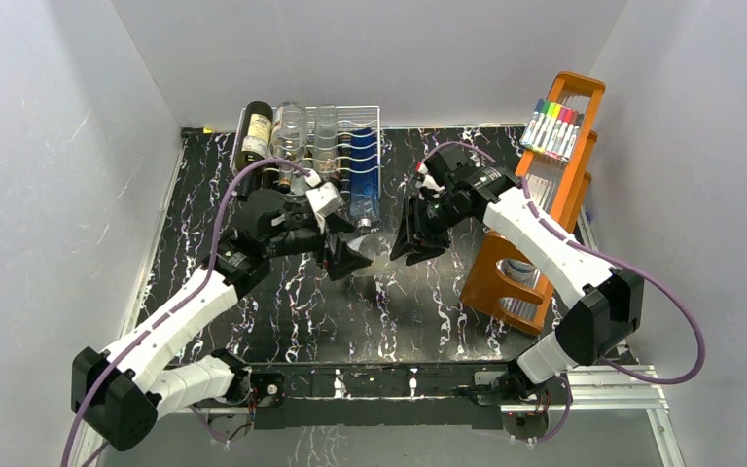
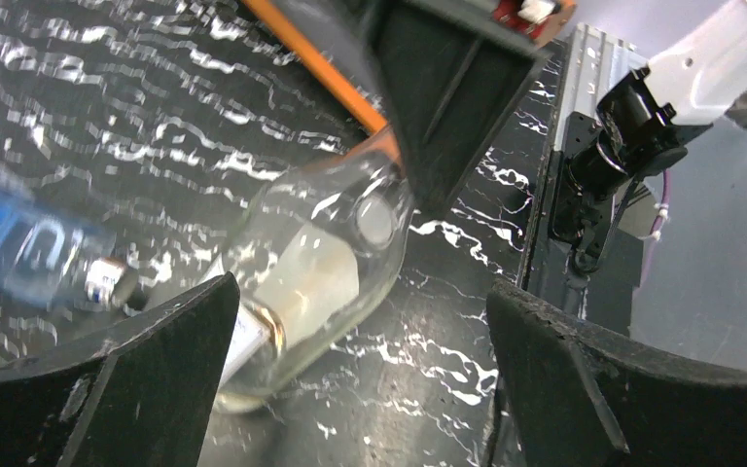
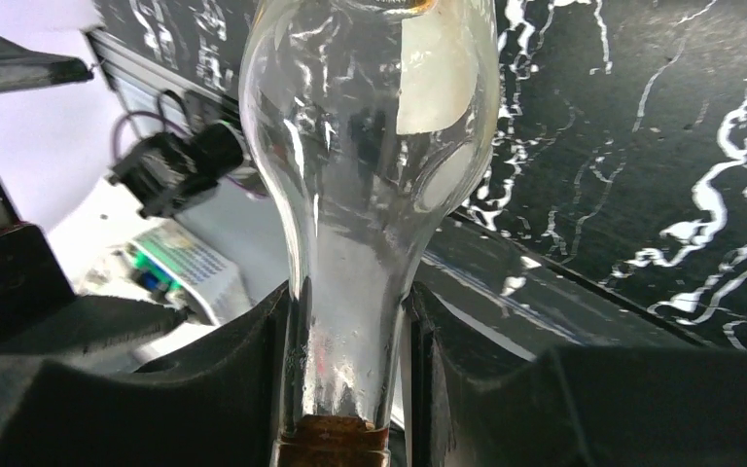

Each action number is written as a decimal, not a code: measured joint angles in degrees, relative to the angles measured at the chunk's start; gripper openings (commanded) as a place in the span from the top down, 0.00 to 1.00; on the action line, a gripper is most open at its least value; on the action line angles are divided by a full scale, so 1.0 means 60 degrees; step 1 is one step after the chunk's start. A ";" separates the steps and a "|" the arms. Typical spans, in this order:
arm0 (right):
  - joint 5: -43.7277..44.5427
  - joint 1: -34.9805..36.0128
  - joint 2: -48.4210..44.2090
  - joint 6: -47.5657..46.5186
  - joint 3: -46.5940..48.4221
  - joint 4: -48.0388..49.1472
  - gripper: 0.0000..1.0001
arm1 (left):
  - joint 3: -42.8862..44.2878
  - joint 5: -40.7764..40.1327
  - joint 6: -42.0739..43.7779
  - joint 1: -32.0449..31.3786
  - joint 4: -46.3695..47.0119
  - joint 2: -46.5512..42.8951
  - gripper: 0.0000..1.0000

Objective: Take the wine bottle off the wine rack

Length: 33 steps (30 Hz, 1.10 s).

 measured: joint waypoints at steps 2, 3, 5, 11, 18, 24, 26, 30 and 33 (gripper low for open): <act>0.0120 0.0084 0.0186 -0.0543 0.0160 -0.0284 1.00 | -0.0033 0.0062 0.0353 -0.0412 0.0583 0.0266 0.02; 0.0200 0.0124 0.0255 -0.0794 0.0229 -0.0419 1.00 | -0.0040 0.0098 0.0477 -0.0612 0.0914 0.0448 0.02; 0.0368 0.0157 0.0368 -0.1260 0.0361 -0.0670 1.00 | -0.0051 0.0186 0.0678 -0.1031 0.1577 0.0903 0.02; 0.0823 0.0168 0.0455 -0.2375 0.0415 -0.1115 1.00 | -0.0280 0.0302 0.1770 -0.2098 0.2623 0.2167 0.02; 0.1009 0.0149 0.0667 -0.3242 0.0463 -0.1621 1.00 | -0.1297 -0.0222 0.2575 -0.2470 0.4269 0.2441 0.03; 0.1202 0.0353 0.0721 -0.3515 0.0841 -0.1719 1.00 | -0.1523 -0.0984 0.2630 -0.2739 0.5395 0.3126 0.02; 0.1275 0.0510 0.0765 -0.3570 0.1056 -0.1803 1.00 | -0.1592 -0.1239 0.2623 -0.2852 0.5708 0.3289 0.06; 0.1559 0.1031 0.0933 -0.3661 0.1308 -0.1821 0.95 | -0.1902 -0.1683 0.2444 -0.3009 0.6390 0.3472 0.24; 0.1781 0.1326 0.1140 -0.3646 0.1319 -0.1767 0.84 | -0.2317 -0.1938 0.2375 -0.3049 0.6885 0.3446 0.39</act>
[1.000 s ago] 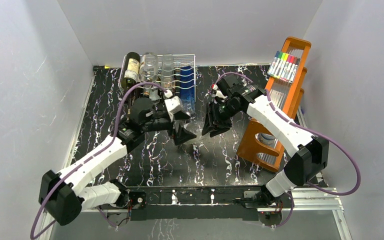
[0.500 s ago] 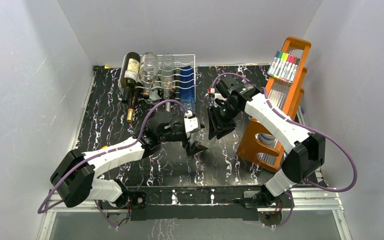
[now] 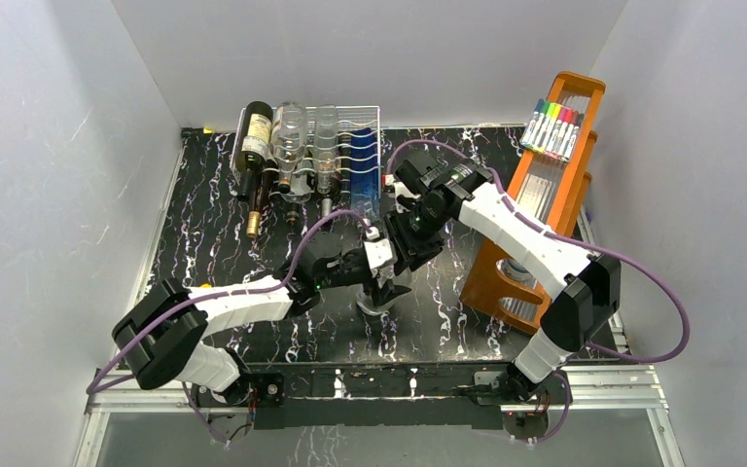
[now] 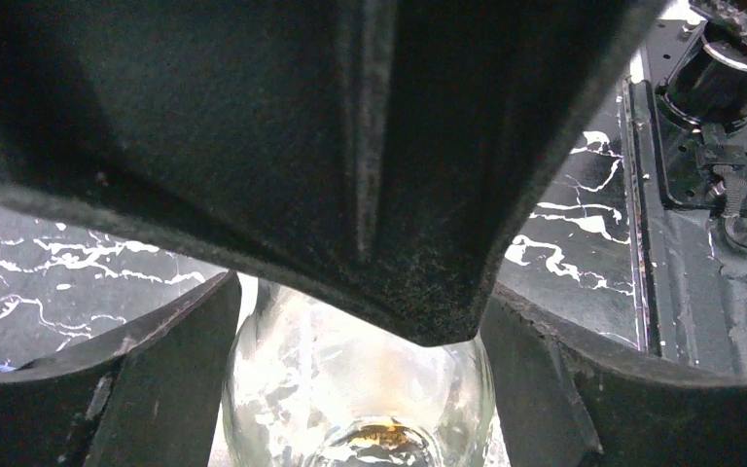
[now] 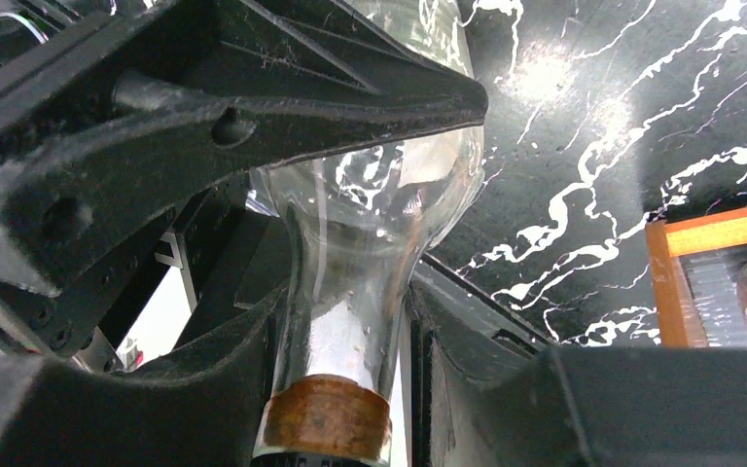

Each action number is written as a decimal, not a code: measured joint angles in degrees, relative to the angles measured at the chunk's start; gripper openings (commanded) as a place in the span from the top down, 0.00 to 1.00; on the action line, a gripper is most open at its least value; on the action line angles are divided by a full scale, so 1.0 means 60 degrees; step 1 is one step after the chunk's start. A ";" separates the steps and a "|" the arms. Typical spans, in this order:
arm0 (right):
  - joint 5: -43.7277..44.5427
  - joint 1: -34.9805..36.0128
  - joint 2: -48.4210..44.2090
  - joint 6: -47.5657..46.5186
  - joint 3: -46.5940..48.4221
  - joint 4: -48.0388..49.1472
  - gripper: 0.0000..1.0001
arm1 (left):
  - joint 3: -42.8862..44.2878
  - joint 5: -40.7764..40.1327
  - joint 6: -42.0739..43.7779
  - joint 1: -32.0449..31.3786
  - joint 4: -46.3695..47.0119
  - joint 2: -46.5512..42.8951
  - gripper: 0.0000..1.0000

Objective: Take the wine bottle off the wine rack

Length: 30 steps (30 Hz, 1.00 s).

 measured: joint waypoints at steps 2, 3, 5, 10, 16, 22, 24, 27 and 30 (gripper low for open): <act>0.0087 0.0076 0.0007 0.0007 0.0033 0.0055 0.74 | -0.0178 -0.0200 -0.0080 -0.0015 0.0178 -0.0120 0.48; 0.0091 0.0120 0.0007 0.0018 0.0033 0.0142 0.69 | -0.0306 -0.0306 -0.0106 -0.0018 0.0280 -0.0204 0.52; 0.0124 0.0175 0.0007 0.0033 0.0026 0.0251 0.61 | -0.0506 -0.0474 -0.0182 -0.0018 0.0470 -0.0335 0.56; 0.0069 0.0219 -0.0066 0.0204 -0.0149 0.0670 0.30 | -0.0889 -0.0805 -0.0415 -0.0018 0.0889 -0.0557 0.61; -0.0168 0.0266 -0.0812 0.0637 -0.0605 0.1719 0.19 | -0.1657 -0.1239 -0.0729 -0.0015 0.1089 -0.1373 0.68; 0.0466 0.0743 -0.1687 0.0918 -0.1395 0.3268 0.19 | -0.2058 -0.1523 -0.1005 0.0000 0.1191 -0.1814 0.69; 0.0998 0.1056 -0.2062 0.0969 -0.1938 0.4014 0.22 | -0.2149 -0.1581 -0.1082 0.0007 0.1213 -0.1927 0.69; 0.1679 0.1457 -0.2586 0.0929 -0.2688 0.4972 0.24 | -0.2273 -0.1668 -0.1213 0.0011 0.1242 -0.2069 0.69; 0.2167 0.1694 -0.3005 0.0831 -0.3351 0.5858 0.28 | -0.2324 -0.1752 -0.1322 0.0011 0.1264 -0.2124 0.69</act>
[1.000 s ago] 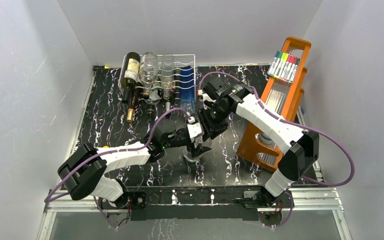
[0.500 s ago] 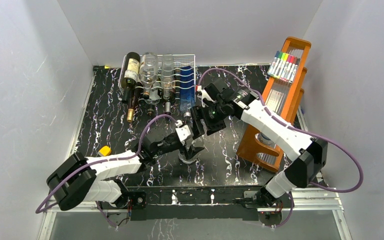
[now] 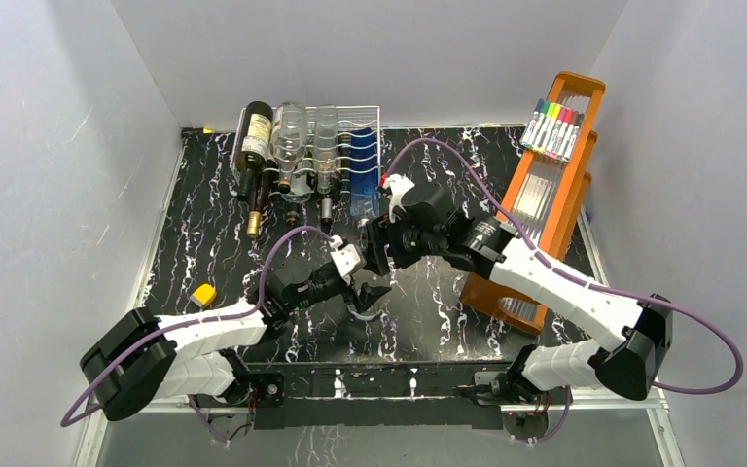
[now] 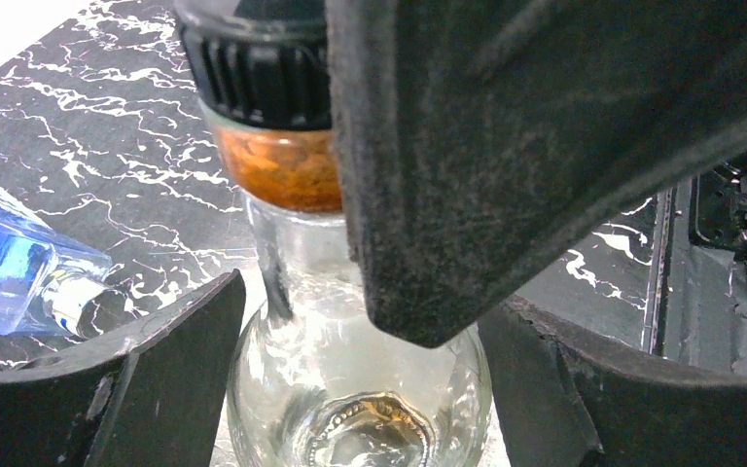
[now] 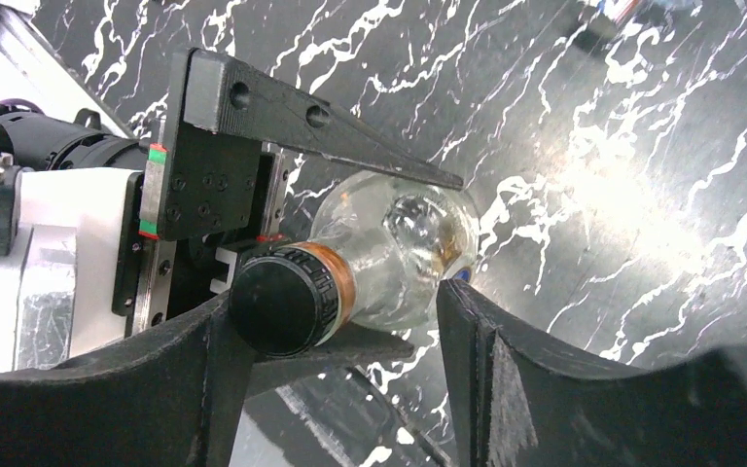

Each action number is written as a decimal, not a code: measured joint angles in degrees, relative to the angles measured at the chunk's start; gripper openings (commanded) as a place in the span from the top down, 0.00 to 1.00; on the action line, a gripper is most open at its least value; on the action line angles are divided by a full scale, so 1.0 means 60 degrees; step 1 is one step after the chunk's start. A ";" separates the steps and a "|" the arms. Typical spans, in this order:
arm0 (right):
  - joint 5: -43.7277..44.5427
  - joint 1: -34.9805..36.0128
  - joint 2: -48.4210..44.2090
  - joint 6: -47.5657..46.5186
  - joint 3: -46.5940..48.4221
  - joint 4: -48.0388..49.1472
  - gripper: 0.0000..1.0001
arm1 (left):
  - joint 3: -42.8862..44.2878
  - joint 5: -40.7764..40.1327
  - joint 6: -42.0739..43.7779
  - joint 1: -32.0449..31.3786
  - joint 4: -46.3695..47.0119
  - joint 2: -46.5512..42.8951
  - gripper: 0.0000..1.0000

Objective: Take the wine bottle off the wine rack

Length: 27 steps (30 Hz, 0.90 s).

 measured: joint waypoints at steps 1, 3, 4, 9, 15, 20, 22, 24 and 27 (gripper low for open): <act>0.0131 0.0117 -0.0091 -0.0044 -0.0171 0.0277 0.28 | -0.0011 -0.0025 -0.0044 0.0000 0.0007 -0.0011 0.68; 0.0466 0.0328 -0.0208 -0.0149 -0.0448 0.0780 0.29 | -0.0044 -0.0073 -0.0146 0.0011 0.0007 -0.0055 0.68; 0.0637 0.0448 -0.0233 -0.0200 -0.0543 0.0973 0.30 | -0.0076 -0.0095 -0.0175 0.0018 0.0011 -0.0091 0.68; 0.2346 0.1392 -0.0007 -0.0517 -0.0681 0.1417 0.37 | -0.0229 -0.0182 -0.0328 0.0033 -0.0004 -0.0288 0.67; 0.3286 0.1727 0.0255 -0.0681 -0.0597 0.1814 0.50 | -0.0273 -0.0390 -0.0586 0.0127 0.0033 -0.0364 0.56; 0.3377 0.1832 0.0364 -0.1107 -0.0594 0.2102 0.74 | -0.0273 -0.0488 -0.0645 0.0149 -0.0029 -0.0441 0.30; 0.3355 0.1843 0.0372 -0.1104 -0.0594 0.2135 0.85 | -0.0273 -0.0495 -0.0645 0.0153 -0.0135 -0.0514 0.13; 0.3359 0.1858 0.0375 -0.1104 -0.0594 0.2146 0.96 | -0.0270 -0.0484 -0.0645 0.0153 -0.0306 -0.0616 0.07; 0.3457 0.1876 0.0372 -0.1104 -0.0594 0.2160 1.00 | -0.0251 -0.0433 -0.0656 0.0146 -0.0769 -0.0958 0.02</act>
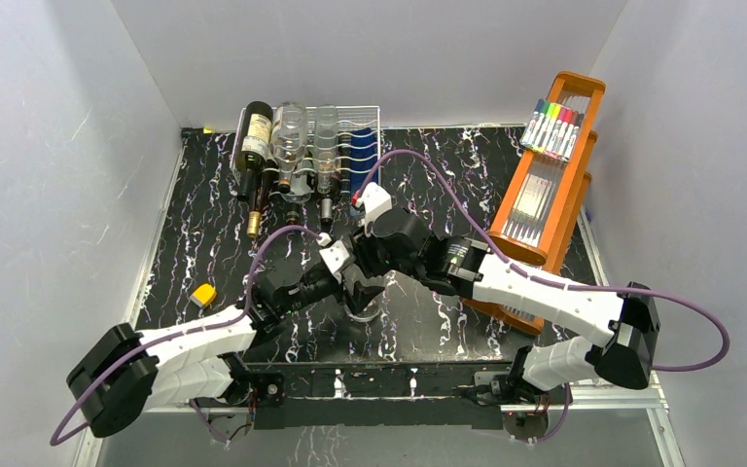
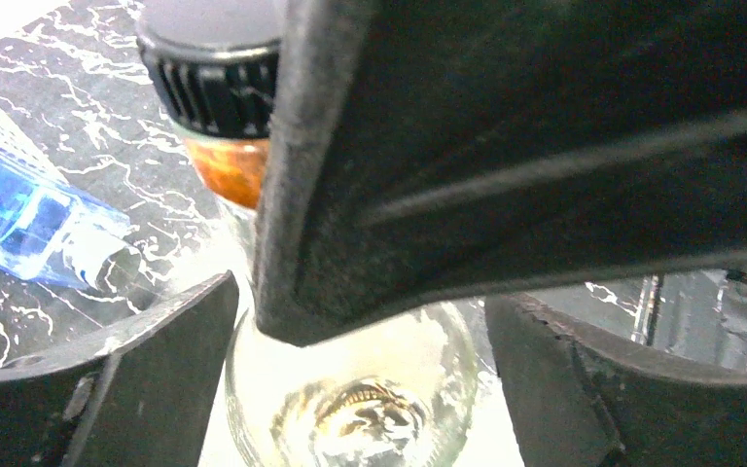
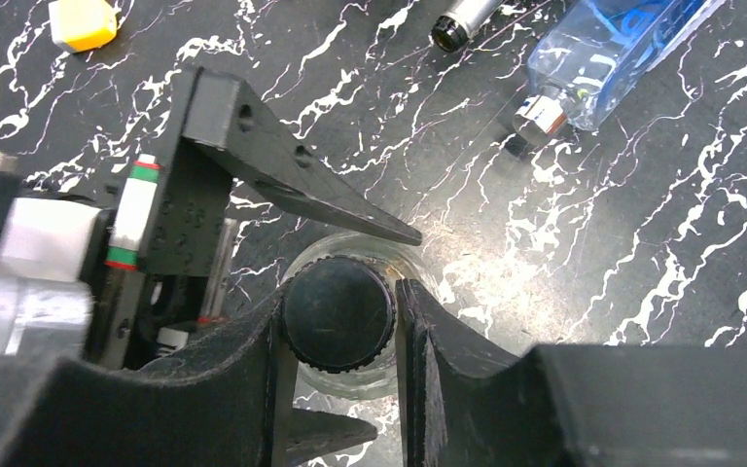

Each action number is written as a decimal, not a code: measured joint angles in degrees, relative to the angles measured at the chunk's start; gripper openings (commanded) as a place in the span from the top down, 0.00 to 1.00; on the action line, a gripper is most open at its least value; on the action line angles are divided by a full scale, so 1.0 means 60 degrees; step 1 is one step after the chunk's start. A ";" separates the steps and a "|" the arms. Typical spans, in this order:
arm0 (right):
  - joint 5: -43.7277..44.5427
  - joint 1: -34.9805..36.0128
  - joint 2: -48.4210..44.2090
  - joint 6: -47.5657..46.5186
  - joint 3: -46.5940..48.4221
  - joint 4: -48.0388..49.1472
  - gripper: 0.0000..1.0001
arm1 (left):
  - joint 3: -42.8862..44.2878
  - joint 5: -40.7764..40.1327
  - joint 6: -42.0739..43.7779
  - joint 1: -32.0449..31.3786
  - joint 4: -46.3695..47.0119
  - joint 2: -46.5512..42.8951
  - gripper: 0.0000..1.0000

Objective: Take the wine bottle off the wine rack

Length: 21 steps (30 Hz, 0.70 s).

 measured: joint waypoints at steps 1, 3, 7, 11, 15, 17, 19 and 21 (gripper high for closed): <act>0.0047 0.0004 -0.0004 0.0007 0.0000 0.0000 1.00 | 0.0022 -0.0004 -0.0018 -0.0004 -0.0233 -0.0197 0.02; 0.0248 0.0029 -0.0015 0.0011 0.0000 -0.0004 1.00 | 0.0087 -0.0022 -0.0058 -0.0004 -0.0783 -0.0641 0.02; 0.1107 0.0025 -0.0091 -0.0029 -0.0033 -0.0146 1.00 | 0.0441 -0.0127 -0.0178 -0.0055 -0.2135 -0.1759 0.02; 0.2215 -0.0197 -0.0255 -0.0302 -0.0193 -0.0302 1.00 | 0.0907 -0.0714 -0.0444 -0.0080 -0.3315 -0.2830 0.02; 0.2776 -0.0922 -0.0273 -0.0521 -0.0211 -0.0291 1.00 | 0.1464 -0.1588 -0.0703 -0.0080 -0.4335 -0.3690 0.02; 0.2805 -0.1486 -0.0248 -0.0525 -0.0204 -0.0251 1.00 | 0.1898 -0.2182 -0.0816 -0.0080 -0.4932 -0.3865 0.02; 0.2736 -0.2033 -0.0127 -0.0525 -0.0127 -0.0211 1.00 | 0.2368 -0.2626 -0.0903 -0.0073 -0.5475 -0.3807 0.02; 0.2634 -0.2601 0.0175 -0.0535 0.0095 -0.0168 1.00 | 0.2943 -0.2936 -0.0980 -0.0018 -0.6047 -0.3559 0.02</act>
